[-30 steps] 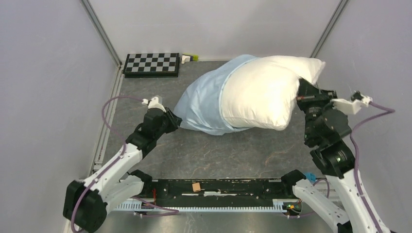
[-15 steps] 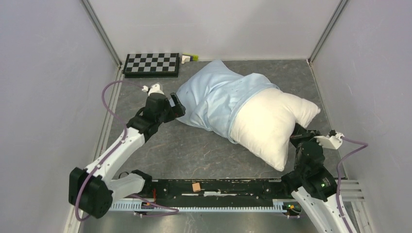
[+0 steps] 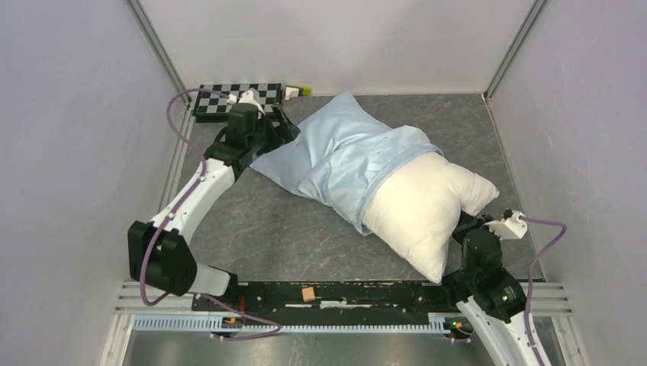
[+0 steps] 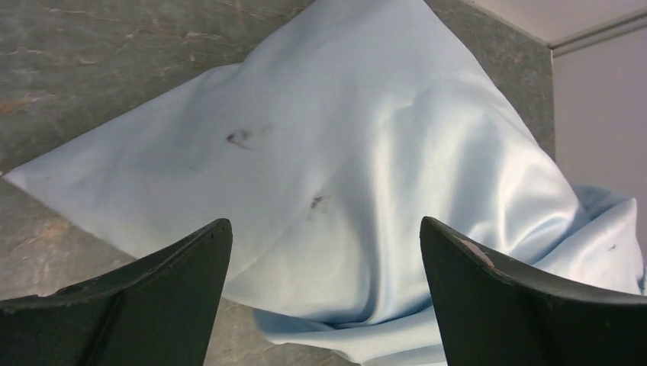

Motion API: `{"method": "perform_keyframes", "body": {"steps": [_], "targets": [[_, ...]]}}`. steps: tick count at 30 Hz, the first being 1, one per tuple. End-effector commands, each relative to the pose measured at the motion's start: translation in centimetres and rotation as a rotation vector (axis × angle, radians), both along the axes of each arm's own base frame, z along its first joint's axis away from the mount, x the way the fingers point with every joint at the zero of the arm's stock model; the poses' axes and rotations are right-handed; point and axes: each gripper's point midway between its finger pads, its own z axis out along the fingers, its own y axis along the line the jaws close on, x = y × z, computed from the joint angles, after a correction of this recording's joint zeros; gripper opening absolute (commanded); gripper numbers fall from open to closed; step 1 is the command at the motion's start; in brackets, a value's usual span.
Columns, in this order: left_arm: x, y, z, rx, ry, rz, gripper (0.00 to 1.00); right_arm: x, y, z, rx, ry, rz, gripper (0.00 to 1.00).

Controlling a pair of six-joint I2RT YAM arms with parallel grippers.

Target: Remove the pillowcase from the pillow

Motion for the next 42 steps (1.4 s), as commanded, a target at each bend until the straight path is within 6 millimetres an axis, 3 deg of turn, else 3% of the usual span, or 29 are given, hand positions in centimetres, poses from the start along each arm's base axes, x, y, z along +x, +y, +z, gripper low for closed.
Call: {"method": "perform_keyframes", "body": {"steps": [1,5,14,20,22,25,29,34,39,42], "targets": [[1.2,-2.9,1.7,-0.051,-0.010,-0.101,0.99,0.3,0.9,0.3,0.003,-0.033,0.053,0.02],[2.0,-4.2,0.3,-0.010,0.061,-0.125,0.99,0.5,1.3,-0.8,0.008,0.004,0.069,0.01],[3.4,-7.8,-1.4,0.108,0.118,-0.168,0.78,0.8,1.8,-1.2,0.018,-0.001,0.086,0.01],[4.8,-7.2,-4.3,0.286,0.221,-0.113,0.73,0.8,1.7,-0.9,0.028,-0.010,0.080,0.00],[4.9,-7.0,-5.0,0.298,0.236,-0.111,0.54,0.7,1.5,-0.7,0.025,-0.012,0.073,0.00],[5.4,-6.3,-5.2,0.301,0.236,-0.091,0.04,0.4,1.0,-0.1,0.021,-0.027,0.050,0.00],[6.2,-3.2,-4.1,0.289,0.219,-0.005,0.02,-0.1,-0.1,1.2,0.006,-0.050,0.004,0.00],[6.2,4.1,-0.3,0.178,0.123,0.164,0.02,-1.1,-2.8,3.8,-0.035,-0.100,-0.121,0.00],[3.3,12.5,2.8,0.037,0.011,0.492,0.02,-1.7,-4.8,5.9,-0.097,-0.098,-0.231,0.00],[0.8,17.8,3.6,-0.044,-0.033,0.665,0.02,-1.5,-5.7,5.5,-0.148,-0.062,-0.309,0.00]]}}
